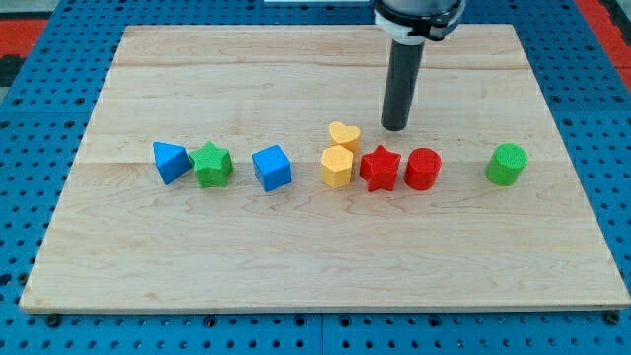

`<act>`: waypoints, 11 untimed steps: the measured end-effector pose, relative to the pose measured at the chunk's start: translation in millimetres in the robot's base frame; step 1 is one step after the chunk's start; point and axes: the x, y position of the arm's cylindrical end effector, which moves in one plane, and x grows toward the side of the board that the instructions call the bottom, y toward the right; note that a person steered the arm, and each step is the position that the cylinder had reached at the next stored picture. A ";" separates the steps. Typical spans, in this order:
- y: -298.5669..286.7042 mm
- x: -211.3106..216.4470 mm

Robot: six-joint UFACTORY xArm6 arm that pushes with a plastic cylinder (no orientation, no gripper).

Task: Place the yellow heart in between the red and green circles

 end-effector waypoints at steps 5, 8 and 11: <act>-4.3 39.9; 15.2 -26.9; 70.3 16.9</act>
